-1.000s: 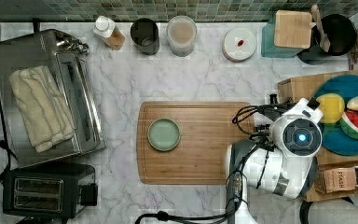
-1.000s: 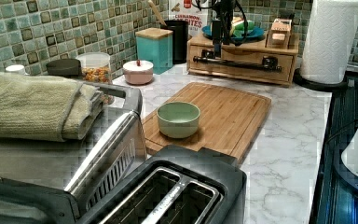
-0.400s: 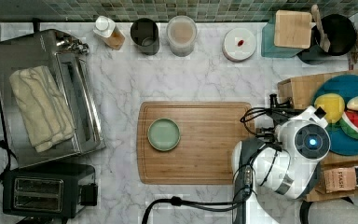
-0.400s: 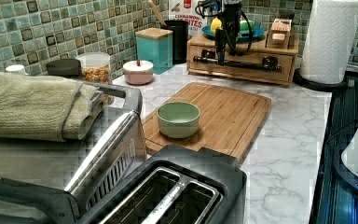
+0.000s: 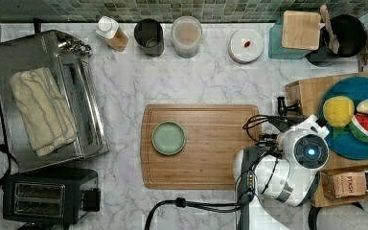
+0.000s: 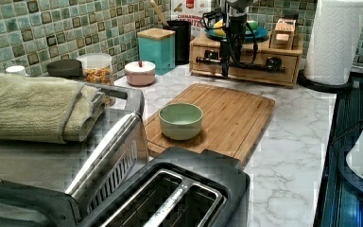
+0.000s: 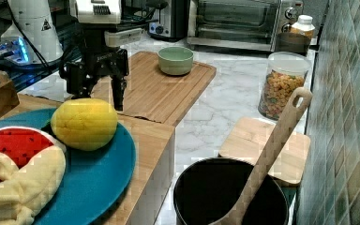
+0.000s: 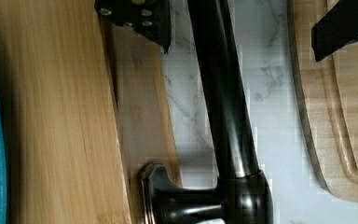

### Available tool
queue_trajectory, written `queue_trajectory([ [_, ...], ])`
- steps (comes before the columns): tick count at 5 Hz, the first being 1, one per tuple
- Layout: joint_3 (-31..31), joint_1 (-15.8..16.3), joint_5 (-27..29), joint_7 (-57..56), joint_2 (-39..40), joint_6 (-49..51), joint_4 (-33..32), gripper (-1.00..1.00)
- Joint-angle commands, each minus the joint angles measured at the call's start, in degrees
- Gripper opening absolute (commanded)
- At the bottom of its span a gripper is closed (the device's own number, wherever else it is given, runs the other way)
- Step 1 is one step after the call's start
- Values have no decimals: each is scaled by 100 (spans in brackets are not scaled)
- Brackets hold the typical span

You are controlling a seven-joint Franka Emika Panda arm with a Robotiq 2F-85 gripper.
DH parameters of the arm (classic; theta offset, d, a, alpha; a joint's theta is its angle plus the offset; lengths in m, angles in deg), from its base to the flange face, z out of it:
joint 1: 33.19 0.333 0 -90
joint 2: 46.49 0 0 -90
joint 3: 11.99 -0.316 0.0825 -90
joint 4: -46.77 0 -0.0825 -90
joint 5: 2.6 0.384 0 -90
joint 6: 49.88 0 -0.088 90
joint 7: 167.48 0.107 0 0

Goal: Open the drawer.

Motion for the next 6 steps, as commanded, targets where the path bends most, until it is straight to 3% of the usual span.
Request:
queue_trajectory([
  [1, -185, 22, 150, -179, 216, -259, -128, 100],
  [2, -468, -84, 581, -825, 343, -251, -65, 100],
  [4, -575, 850, 137, 593, -540, 416, -790, 100],
  [6, -1307, 1537, 515, 1640, -1109, 484, -1444, 100],
])
